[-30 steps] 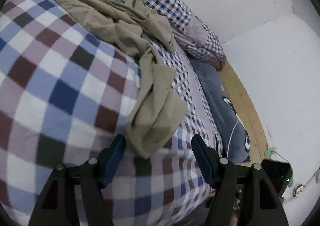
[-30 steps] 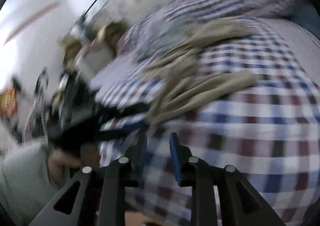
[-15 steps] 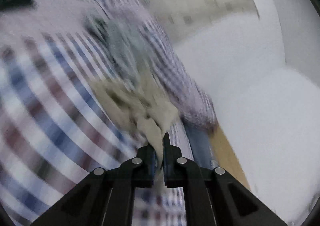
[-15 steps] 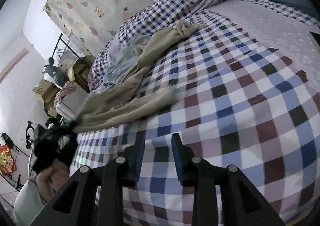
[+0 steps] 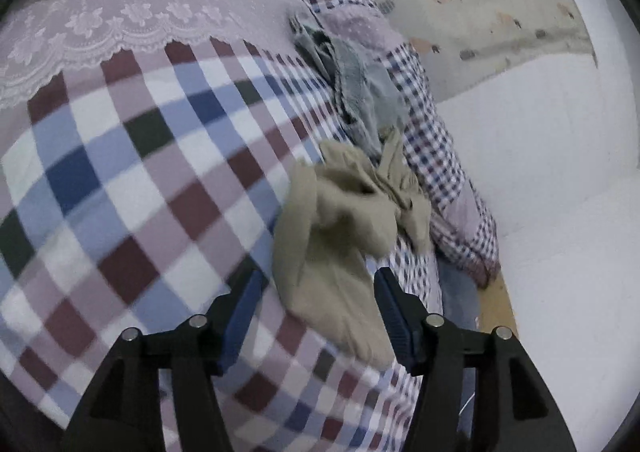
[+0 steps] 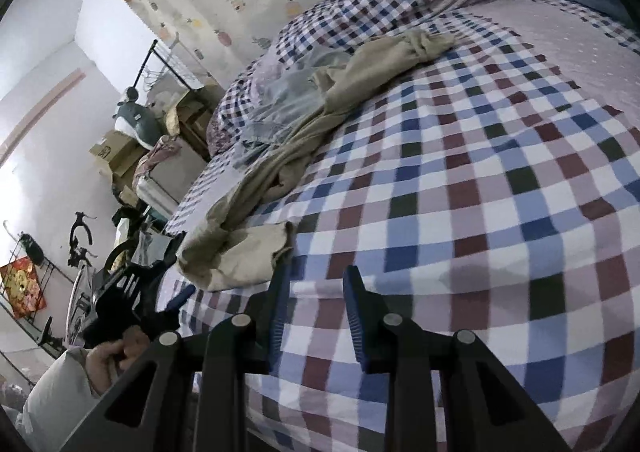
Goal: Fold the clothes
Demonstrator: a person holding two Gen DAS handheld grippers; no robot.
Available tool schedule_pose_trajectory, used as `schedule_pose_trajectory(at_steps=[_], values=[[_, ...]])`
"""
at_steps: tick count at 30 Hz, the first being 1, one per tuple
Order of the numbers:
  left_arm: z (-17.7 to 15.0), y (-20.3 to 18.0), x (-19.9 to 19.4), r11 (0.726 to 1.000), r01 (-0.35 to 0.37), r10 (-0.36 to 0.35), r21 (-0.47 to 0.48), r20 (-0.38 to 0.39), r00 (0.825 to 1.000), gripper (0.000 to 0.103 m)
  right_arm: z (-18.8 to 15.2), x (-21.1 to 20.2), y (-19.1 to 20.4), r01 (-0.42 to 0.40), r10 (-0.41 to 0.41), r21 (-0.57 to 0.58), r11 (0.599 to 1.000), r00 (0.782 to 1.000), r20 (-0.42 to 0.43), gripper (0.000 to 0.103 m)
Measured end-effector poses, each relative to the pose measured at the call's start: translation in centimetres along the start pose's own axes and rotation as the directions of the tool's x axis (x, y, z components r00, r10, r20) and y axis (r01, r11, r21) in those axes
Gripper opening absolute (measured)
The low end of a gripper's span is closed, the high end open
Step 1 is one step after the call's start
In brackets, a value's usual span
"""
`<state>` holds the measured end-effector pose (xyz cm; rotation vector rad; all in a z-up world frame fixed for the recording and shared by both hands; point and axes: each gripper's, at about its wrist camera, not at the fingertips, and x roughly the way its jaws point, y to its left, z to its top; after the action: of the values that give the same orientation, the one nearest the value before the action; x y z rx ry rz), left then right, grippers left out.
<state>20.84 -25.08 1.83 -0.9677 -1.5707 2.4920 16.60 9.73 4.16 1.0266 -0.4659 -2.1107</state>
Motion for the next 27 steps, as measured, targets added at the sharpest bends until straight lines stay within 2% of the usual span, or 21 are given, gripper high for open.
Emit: schedule_pose_trajectory(at_steps=[4, 7, 10, 15, 18, 19, 20, 22, 24, 27], values=[[-3.9, -1.6, 0.9, 0.995, 0.085, -0.078, 0.047, -0.122, 0.989, 0.063, 0.0, 0.5, 0.7, -0.003, 0.003, -0.019, 1.0, 1.0, -0.001, 0.031], [-6.5, -3.4, 2.8, 0.991, 0.096, -0.076, 0.089, -0.199, 0.977, 0.063, 0.1, 0.4, 0.6, -0.006, 0.006, -0.014, 1.0, 1.0, 0.009, 0.031], [-8.0, -4.8, 4.7, 0.989, 0.065, -0.035, 0.135, -0.214, 0.976, 0.063, 0.2, 0.1, 0.4, -0.01, 0.01, -0.009, 1.0, 1.0, 0.025, 0.031], [-8.3, -6.6, 7.7, 0.989, 0.017, 0.01, 0.145, -0.183, 0.983, 0.063, 0.4, -0.5, -0.3, -0.008, 0.007, 0.019, 1.0, 0.999, 0.05, 0.031], [-7.4, -7.6, 9.1, 0.987, -0.055, 0.08, 0.15, -0.164, 0.983, 0.061, 0.4, -0.7, -0.7, -0.009, 0.007, 0.036, 0.999, 0.999, 0.052, 0.031], [-7.1, -7.8, 9.6, 0.984, -0.092, 0.116, 0.155, -0.157, 0.981, 0.049, 0.5, -0.7, -0.8, -0.009, 0.007, 0.038, 0.999, 0.999, 0.053, 0.032], [-6.7, -7.9, 9.9, 0.979, -0.128, 0.153, 0.16, -0.151, 0.977, 0.024, 0.5, -0.7, -0.8, -0.01, 0.008, 0.038, 0.999, 0.998, 0.055, 0.032], [-5.8, -7.4, 9.8, 0.973, -0.162, 0.187, 0.162, -0.158, 0.969, 0.006, 0.6, -0.7, -0.8, -0.012, 0.01, 0.035, 0.999, 0.998, 0.057, 0.031], [-5.0, -7.1, 9.7, 0.971, -0.174, 0.202, 0.166, -0.167, 0.965, 0.004, 0.6, -0.7, -0.8, -0.013, 0.011, 0.036, 0.999, 0.998, 0.059, 0.031], [-3.3, -7.4, 7.7, 0.947, -0.221, 0.255, 0.234, -0.126, 0.959, 0.003, 0.8, -0.6, -1.0, -0.015, 0.012, 0.049, 0.999, 0.998, 0.063, 0.032]])
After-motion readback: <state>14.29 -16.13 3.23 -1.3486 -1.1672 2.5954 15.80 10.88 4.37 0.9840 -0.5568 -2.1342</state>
